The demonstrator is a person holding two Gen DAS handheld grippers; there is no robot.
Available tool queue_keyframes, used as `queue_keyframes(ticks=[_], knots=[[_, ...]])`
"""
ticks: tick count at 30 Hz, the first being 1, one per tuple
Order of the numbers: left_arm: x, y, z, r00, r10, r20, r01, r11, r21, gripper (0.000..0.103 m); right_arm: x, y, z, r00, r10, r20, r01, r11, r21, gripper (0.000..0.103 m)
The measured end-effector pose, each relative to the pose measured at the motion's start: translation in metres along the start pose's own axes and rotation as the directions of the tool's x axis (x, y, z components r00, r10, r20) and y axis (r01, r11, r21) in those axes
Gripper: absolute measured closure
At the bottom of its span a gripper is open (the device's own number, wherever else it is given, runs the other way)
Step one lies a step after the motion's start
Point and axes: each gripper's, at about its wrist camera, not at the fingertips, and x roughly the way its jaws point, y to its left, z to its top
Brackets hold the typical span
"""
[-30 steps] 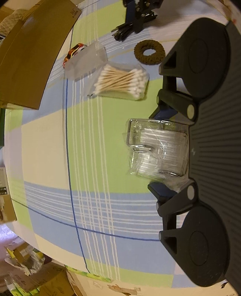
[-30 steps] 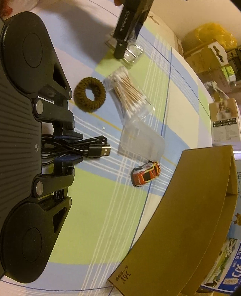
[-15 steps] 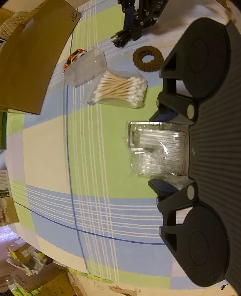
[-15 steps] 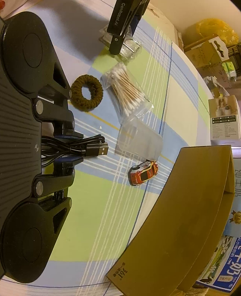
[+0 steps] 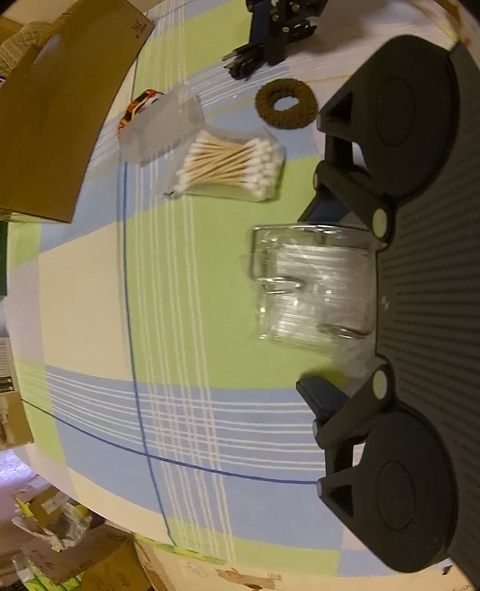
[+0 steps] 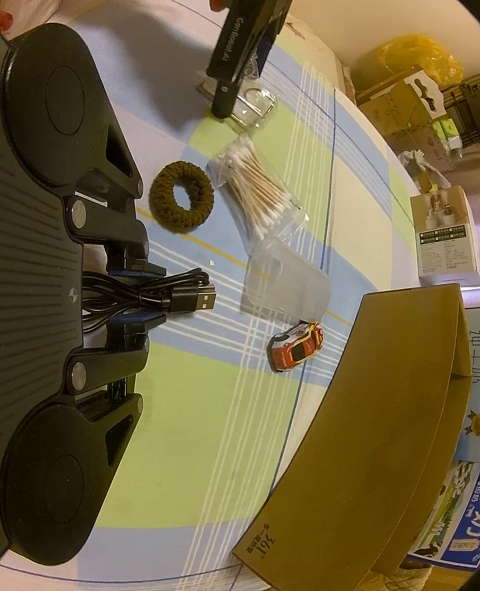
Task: Organize objects
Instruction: 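Lift and carry the hook pack and the cable over the cardboard box with both tools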
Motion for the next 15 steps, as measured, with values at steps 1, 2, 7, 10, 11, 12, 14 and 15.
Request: queue_keyframes(ticks=[1,2,7,10,11,12,14,15], knots=[[0.001,0.000,0.002,1.000,-0.001,0.003,0.001,1.000,0.001,0.021,0.000,0.000,0.000,1.000,0.000,0.000,0.000,1.000,0.000,0.088],[0.002,-0.001,0.004,1.000,-0.002,0.006,0.002,1.000,-0.002,0.021,0.000,0.000,0.000,1.000,0.000,0.000,0.000,1.000,0.001,0.088],[0.000,-0.007,0.009,0.999,-0.006,0.041,0.005,1.000,0.023,0.040,0.000,-0.001,0.000,1.000,0.002,0.003,-0.002,1.000,0.002,0.088],[-0.005,-0.007,0.009,0.998,-0.026,0.066,0.023,0.999,0.035,0.057,0.000,-0.001,0.000,1.000,0.005,0.004,-0.005,1.000,0.007,0.088],[-0.009,-0.007,0.010,0.997,-0.035,0.075,0.032,0.999,0.038,0.066,0.000,-0.002,0.000,1.000,0.006,0.004,-0.006,1.000,0.009,0.088],[-0.011,-0.006,0.011,0.996,-0.048,0.079,0.045,0.998,0.040,0.072,0.000,-0.002,0.000,1.000,0.008,0.005,-0.008,1.000,0.011,0.088],[-0.014,-0.006,0.014,0.996,-0.051,0.079,0.048,0.998,0.043,0.077,0.000,-0.003,0.001,1.000,0.010,0.005,-0.010,1.000,0.018,0.088],[-0.014,-0.006,0.015,0.996,-0.051,0.075,0.048,0.998,0.040,0.077,0.000,-0.003,0.001,1.000,0.011,0.004,-0.011,1.000,0.021,0.088]])
